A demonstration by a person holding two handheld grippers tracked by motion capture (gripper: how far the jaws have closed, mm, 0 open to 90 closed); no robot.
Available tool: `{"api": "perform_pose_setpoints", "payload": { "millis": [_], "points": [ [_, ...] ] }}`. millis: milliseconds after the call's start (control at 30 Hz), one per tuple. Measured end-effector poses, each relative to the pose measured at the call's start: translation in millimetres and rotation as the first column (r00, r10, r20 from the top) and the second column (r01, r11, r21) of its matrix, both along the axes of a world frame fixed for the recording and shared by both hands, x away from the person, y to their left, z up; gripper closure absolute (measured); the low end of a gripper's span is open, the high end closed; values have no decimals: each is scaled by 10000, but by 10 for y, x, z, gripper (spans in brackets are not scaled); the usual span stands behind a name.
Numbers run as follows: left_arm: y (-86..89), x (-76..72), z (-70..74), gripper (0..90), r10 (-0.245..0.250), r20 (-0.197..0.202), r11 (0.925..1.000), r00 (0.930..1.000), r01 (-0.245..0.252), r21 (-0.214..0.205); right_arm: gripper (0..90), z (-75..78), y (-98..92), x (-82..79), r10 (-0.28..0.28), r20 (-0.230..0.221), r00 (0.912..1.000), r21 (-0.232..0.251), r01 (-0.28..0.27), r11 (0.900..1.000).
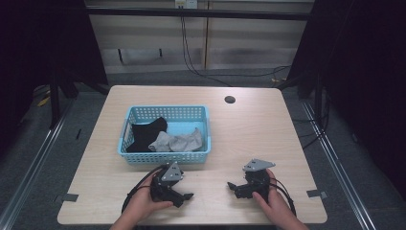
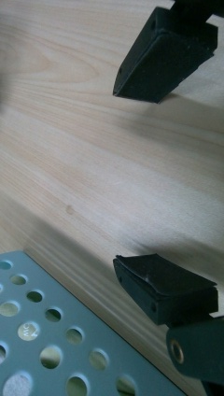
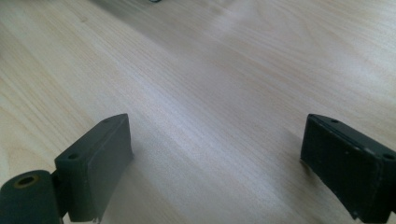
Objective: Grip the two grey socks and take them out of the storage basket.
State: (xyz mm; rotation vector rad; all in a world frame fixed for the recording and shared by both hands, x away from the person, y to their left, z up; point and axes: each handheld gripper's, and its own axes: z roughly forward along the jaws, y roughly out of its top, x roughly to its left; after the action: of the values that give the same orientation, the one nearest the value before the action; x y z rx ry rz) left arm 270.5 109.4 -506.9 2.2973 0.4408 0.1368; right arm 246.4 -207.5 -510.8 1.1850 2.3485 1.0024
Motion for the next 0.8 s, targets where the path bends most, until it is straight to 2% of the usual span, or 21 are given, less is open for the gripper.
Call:
{"api": "perform_pose_setpoints", "payload": {
  "millis": [167,233,300,333,400,500,533,600,700,800],
  "points": [
    [-4,-17,31,156,71,-121,9995,9999,-68,311,83,-1,0,0,3,-1,10000,14,-3,10000],
    [-8,-19,56,160,72,-198,9982,9998,-61,590,83,0,1,-1,-11,-19,10000,12,11,10000],
    [-2,-7,100,160,-121,-282,9930,9995,153,1170,83,-1,1,0,-2,-1,10000,14,2,10000],
    [-6,-12,118,164,54,-508,9925,9987,8,1221,83,0,0,0,3,-1,10000,9,-3,10000],
    [4,-6,158,169,-29,-799,9905,9968,138,1371,83,0,0,0,0,-4,10000,13,0,10000],
    [30,-8,276,185,128,-1183,9864,9929,69,1644,83,0,1,-1,-11,-17,10000,15,12,10000],
    [30,-8,276,193,128,-1183,9864,9929,69,1644,83,0,1,-1,-11,-17,10000,15,12,10000],
    [56,6,358,195,269,-1537,9846,9878,4,1751,83,0,1,-1,-13,-20,10000,15,13,10000],
    [93,32,458,214,412,-1783,9827,9831,-76,1848,83,0,1,-1,-12,-21,10000,13,12,10000],
    [125,66,565,214,561,-1951,9772,9792,-137,2121,83,-1,1,-1,-9,-6,10000,31,9,10000]
  ]
}}
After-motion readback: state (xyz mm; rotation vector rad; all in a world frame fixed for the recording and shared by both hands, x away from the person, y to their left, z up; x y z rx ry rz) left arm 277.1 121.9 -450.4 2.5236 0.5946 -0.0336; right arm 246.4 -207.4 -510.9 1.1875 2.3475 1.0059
